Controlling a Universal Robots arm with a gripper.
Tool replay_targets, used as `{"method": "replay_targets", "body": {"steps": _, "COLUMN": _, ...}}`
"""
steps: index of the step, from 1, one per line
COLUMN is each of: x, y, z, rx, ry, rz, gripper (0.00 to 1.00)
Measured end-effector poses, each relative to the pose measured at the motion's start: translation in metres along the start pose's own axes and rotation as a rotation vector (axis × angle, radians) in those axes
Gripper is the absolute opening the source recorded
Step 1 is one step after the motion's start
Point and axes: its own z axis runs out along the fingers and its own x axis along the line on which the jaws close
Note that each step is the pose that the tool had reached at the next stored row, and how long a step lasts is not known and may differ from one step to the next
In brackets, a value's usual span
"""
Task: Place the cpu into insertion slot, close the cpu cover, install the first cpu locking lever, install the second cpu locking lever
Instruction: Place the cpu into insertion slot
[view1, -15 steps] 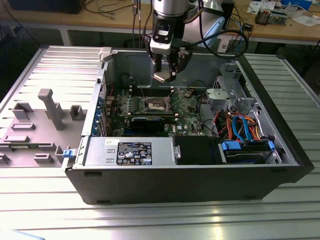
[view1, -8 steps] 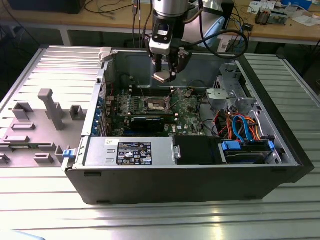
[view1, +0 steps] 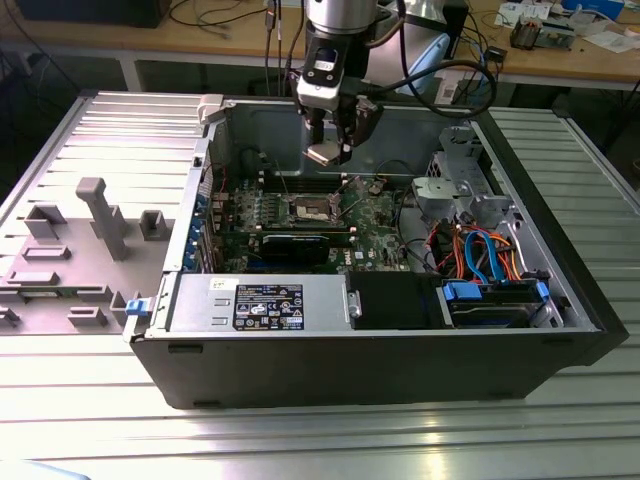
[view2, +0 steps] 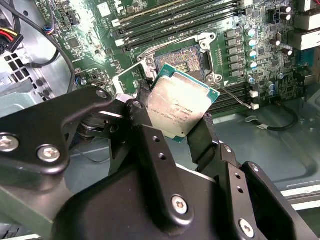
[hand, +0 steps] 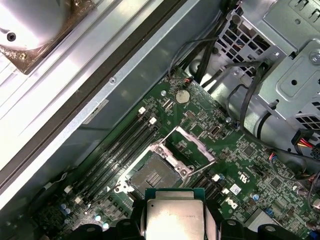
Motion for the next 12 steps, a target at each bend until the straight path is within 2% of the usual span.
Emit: {"method": "replay_targets", "body": {"steps": 12, "x": 0.0, "y": 0.0, "z": 0.0004, "rx": 0.0014, "ry": -0.0017, "rz": 0.025, "gripper": 0.55}}
